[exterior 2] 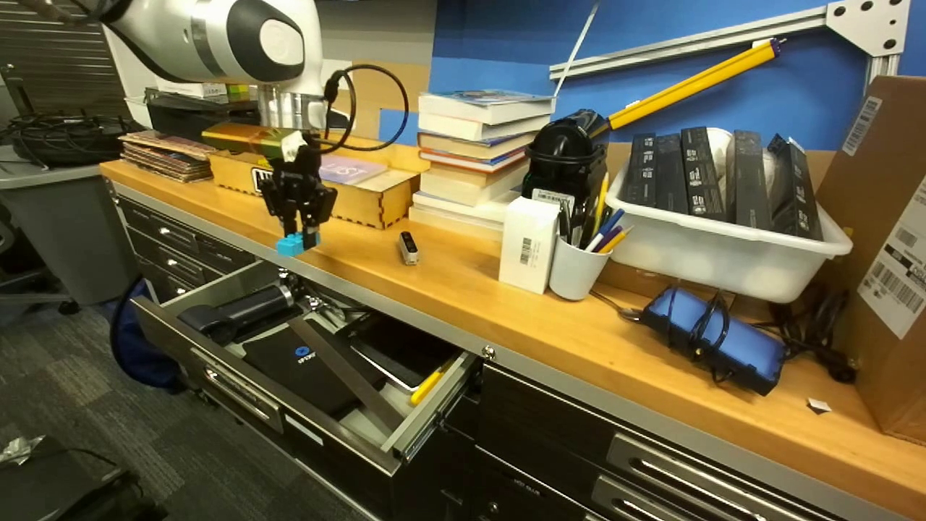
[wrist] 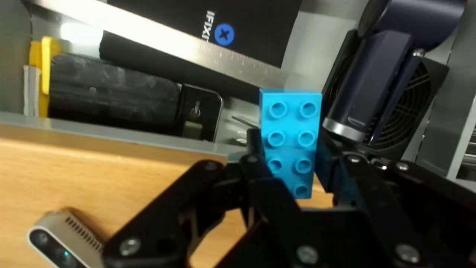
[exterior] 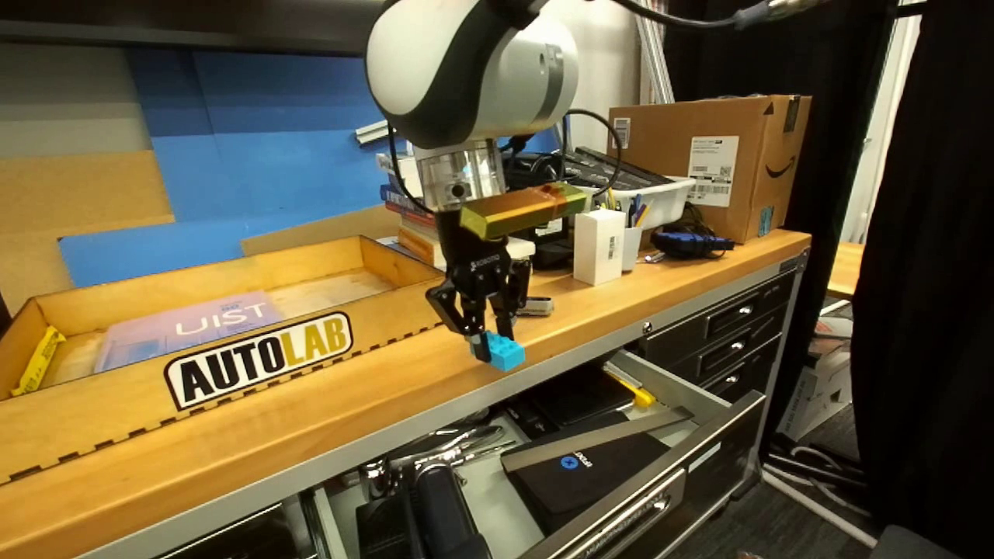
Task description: Put the blue block inside the open drawer then close the drawer
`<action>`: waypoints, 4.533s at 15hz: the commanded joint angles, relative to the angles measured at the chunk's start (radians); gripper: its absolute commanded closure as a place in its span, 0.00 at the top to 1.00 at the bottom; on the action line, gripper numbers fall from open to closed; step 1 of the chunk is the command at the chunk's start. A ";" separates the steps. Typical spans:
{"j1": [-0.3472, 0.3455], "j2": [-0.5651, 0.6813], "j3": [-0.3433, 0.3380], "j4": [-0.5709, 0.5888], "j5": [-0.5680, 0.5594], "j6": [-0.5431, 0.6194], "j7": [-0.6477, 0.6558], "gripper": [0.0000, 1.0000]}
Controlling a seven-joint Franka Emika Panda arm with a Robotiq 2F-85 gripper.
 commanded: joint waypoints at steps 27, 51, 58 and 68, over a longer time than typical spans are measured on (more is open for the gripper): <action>-0.080 -0.176 -0.013 -0.554 0.251 0.111 0.022 1.00; -0.081 0.153 -0.152 -0.323 0.180 0.541 0.576 1.00; -0.075 0.056 -0.164 -0.372 0.142 0.552 0.698 1.00; -0.069 -0.378 -0.029 -0.340 0.012 0.157 0.419 1.00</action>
